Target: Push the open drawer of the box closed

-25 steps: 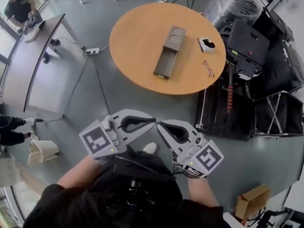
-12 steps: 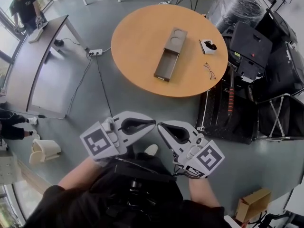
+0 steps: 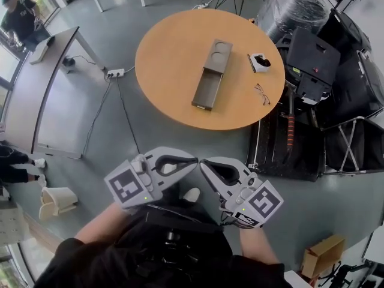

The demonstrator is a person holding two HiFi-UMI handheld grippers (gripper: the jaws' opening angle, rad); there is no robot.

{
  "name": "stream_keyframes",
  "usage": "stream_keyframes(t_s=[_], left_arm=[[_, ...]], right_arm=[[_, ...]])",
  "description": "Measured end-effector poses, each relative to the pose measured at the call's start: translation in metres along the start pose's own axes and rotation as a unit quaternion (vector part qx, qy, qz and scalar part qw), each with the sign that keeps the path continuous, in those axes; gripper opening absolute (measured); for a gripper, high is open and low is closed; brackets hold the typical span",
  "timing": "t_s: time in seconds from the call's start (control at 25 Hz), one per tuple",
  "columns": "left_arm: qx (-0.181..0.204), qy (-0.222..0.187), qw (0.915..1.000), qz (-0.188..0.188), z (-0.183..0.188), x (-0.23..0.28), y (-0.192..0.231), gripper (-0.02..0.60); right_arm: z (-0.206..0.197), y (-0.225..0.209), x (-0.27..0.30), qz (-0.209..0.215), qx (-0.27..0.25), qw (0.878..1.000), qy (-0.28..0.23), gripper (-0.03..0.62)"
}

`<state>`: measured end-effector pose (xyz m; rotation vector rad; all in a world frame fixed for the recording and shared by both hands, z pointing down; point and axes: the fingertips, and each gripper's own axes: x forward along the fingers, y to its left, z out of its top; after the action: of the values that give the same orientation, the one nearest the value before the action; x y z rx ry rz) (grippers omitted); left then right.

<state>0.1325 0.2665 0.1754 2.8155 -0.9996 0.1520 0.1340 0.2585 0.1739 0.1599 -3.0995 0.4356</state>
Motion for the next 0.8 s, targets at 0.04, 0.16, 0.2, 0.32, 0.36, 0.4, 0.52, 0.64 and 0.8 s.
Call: stream_keyframes(t_s=[0.04,0.16,0.2,0.32,0.36,0.4,0.52,0.64,0.8], left_arm=[[0.0,0.003,1.0,-0.001,-0.001,0.0,0.007,0.032],[-0.007,0.006,1.0,-0.003,-0.001,0.002,0.031,0.032],[-0.006,0.005,1.0,-0.004,-0.001,0.003,0.039,0.032],[-0.01,0.001,0.9999,-0.01,0.002,0.001,0.064,0.032],[-0.012,0.001,0.9999,-0.011,0.002,0.0,0.074,0.032],[-0.014,0.001,0.9998,-0.013,0.003,-0.001,0.084,0.032],[-0.012,0.002,0.9997,-0.023,0.004,0.0,0.114,0.032],[-0.009,-0.001,0.9993,-0.037,0.007,0.002,0.14,0.032],[-0.011,-0.003,0.9987,-0.049,0.013,0.001,0.172,0.032]], right_arm=[[0.001,-0.005,0.005,-0.002,0.001,1.0,0.001,0.008],[0.004,-0.023,0.02,-0.01,0.003,1.0,0.001,0.007],[0.004,-0.029,0.025,-0.013,0.004,1.0,0.002,0.006],[0.008,-0.046,0.044,-0.024,0.006,1.0,0.008,0.008],[0.01,-0.052,0.051,-0.027,0.005,1.0,0.009,0.008],[0.012,-0.058,0.059,-0.03,0.004,0.999,0.01,0.008],[0.017,-0.078,0.078,-0.042,0.002,0.999,0.011,0.008],[0.022,-0.098,0.096,-0.057,0.005,0.998,0.011,0.006],[0.029,-0.119,0.118,-0.07,0.004,0.997,0.015,0.007]])
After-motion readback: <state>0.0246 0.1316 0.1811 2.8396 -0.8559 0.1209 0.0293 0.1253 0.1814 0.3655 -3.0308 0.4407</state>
